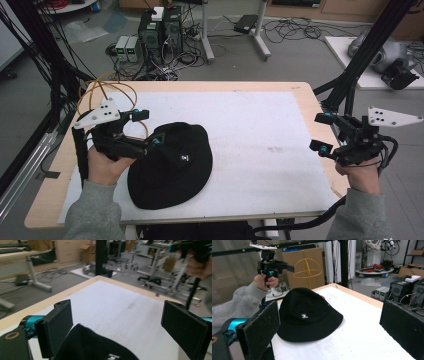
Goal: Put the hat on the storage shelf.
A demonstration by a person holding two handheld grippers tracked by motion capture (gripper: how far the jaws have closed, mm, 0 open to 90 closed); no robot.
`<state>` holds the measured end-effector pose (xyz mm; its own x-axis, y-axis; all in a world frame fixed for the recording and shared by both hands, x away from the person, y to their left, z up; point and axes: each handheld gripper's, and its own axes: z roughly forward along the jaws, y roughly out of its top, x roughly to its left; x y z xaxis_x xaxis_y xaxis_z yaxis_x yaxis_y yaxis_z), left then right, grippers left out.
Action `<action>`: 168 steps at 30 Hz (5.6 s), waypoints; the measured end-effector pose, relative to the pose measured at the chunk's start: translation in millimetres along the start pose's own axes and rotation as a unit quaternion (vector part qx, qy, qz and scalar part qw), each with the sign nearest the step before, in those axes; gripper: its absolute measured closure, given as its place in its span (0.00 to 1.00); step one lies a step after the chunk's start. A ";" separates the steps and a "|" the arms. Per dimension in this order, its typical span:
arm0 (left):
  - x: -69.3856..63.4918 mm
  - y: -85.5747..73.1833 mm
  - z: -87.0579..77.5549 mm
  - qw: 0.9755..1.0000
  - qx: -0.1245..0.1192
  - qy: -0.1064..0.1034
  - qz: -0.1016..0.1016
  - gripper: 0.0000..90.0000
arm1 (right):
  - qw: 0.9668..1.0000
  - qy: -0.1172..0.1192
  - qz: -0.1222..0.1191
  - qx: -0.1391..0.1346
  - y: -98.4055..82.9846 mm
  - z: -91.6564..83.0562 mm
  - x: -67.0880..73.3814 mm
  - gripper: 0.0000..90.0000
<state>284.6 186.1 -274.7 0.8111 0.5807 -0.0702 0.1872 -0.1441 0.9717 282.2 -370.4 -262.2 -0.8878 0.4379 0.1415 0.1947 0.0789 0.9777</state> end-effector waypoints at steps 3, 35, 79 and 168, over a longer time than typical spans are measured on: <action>1.2 -1.6 0.9 1.000 0.000 0.003 -0.001 0.12 | 1.000 0.000 0.001 0.001 -0.4 0.7 0.1 0.02; 25.8 -52.1 32.2 0.997 0.035 0.043 -0.044 0.12 | 1.000 0.005 0.005 0.018 -2.6 6.6 -1.6 0.02; 37.6 -73.5 34.6 0.994 0.071 0.063 -0.055 0.90 | 0.999 0.001 0.001 0.049 -4.3 15.8 -2.0 0.02; 2.7 138.6 -23.9 0.991 0.057 -0.113 0.049 0.96 | 0.997 0.018 0.011 0.072 -12.0 31.9 -12.5 0.02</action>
<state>299.5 186.8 -134.9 0.9293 0.3674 -0.0380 0.1524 -0.2878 0.9455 304.3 -348.3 -280.6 -0.8963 0.4094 0.1702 0.2696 0.1985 0.9423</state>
